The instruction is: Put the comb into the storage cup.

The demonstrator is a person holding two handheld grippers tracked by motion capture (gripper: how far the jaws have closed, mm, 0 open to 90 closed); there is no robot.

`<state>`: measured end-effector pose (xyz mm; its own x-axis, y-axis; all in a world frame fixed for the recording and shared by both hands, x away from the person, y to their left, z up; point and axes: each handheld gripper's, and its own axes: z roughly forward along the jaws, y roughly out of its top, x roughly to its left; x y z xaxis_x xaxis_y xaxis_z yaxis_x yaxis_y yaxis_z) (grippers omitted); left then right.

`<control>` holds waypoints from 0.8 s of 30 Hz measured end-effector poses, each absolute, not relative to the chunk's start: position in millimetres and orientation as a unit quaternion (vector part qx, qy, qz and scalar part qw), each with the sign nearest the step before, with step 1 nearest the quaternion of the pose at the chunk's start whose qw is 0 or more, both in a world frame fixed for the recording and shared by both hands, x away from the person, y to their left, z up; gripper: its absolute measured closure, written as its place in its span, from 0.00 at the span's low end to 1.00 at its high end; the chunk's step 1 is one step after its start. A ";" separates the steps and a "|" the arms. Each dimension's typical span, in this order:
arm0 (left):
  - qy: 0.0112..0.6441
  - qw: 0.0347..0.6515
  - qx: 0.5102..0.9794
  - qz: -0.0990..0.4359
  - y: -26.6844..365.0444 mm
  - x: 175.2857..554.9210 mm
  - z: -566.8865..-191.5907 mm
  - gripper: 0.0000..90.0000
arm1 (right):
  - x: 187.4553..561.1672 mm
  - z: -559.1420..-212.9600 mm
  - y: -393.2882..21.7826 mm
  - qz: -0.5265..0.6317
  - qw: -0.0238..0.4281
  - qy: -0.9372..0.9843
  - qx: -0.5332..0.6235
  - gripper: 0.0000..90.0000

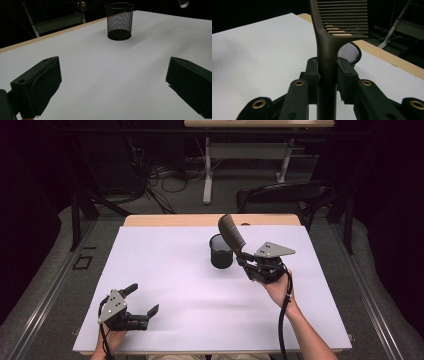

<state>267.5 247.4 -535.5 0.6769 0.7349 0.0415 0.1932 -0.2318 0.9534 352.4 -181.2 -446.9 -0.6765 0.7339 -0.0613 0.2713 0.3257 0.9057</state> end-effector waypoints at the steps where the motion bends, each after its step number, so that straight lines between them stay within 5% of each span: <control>1: 0.313 0.535 0.743 0.253 247.4 267.6 -535.5 0.00 | 352.5 -446.4 -181.2 0.483 0.241 0.778 0.323 0.81; 24: 0.312 0.535 0.744 0.251 248.0 268.1 -535.5 0.00 | 363.9 -437.7 -174.7 0.493 0.250 0.770 0.319 0.81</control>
